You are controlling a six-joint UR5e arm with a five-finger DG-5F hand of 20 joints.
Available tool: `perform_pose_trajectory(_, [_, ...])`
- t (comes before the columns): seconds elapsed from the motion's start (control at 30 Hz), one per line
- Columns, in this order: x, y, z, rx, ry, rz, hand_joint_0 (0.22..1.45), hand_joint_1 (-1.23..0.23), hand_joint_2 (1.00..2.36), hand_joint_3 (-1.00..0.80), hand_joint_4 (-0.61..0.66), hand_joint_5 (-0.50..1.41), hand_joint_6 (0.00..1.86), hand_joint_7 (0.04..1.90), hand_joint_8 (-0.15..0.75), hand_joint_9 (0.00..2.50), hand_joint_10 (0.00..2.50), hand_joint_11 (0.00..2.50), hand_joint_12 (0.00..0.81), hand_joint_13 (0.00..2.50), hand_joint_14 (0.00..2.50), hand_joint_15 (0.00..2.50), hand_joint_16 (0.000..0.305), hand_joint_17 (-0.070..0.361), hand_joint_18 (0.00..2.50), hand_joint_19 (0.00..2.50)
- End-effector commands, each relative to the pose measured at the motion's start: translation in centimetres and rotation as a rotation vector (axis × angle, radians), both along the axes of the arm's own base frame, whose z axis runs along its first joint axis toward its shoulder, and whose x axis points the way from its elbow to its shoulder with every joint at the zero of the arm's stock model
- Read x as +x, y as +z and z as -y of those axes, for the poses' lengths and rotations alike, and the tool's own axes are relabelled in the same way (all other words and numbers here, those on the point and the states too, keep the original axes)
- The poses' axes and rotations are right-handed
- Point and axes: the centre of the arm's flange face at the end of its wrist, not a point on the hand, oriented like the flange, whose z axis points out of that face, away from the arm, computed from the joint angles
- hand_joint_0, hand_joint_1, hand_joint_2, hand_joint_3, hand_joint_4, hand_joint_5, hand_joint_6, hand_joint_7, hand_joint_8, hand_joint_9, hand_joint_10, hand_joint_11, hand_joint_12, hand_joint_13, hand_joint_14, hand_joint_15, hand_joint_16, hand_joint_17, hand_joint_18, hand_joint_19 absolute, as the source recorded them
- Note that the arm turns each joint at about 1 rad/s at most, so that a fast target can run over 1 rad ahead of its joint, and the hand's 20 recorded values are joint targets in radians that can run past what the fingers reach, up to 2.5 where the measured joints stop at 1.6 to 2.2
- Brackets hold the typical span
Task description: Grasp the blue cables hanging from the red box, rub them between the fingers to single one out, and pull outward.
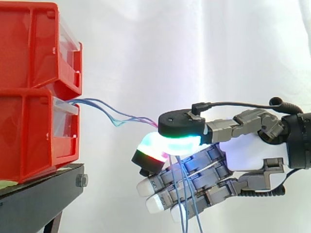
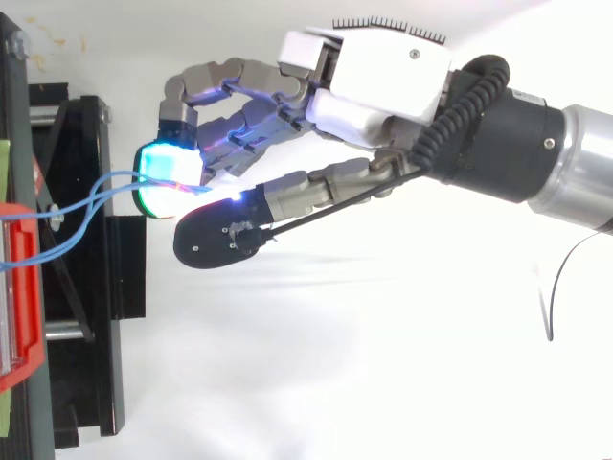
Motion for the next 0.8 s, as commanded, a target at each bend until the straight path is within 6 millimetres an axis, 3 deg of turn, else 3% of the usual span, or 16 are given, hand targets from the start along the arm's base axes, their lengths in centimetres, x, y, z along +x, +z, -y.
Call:
perform_pose_trajectory(0.0, [0.00,0.00,-0.03,0.001,0.000,0.000,0.62,-0.74,1.01,-0.28,0.27,-0.11,0.50,1.18,0.249,0.87,0.01,0.38,0.339,0.72,0.01,0.33,0.044,0.098,0.60,0.50])
perform_pose_trajectory(0.3, [-0.17,-0.18,-0.21,-0.002,0.000,-0.016,0.56,-0.66,1.00,-0.50,0.29,-0.11,0.50,1.18,0.261,0.92,0.01,0.41,0.348,0.75,0.01,0.33,0.045,0.101,0.64,0.51])
perform_pose_trajectory(0.77, [-0.65,-0.46,0.08,0.002,-0.004,-0.056,0.48,-0.60,1.00,-0.50,0.34,-0.10,0.50,1.18,0.284,0.95,0.01,0.41,0.370,0.78,0.01,0.34,0.049,0.111,0.68,0.50])
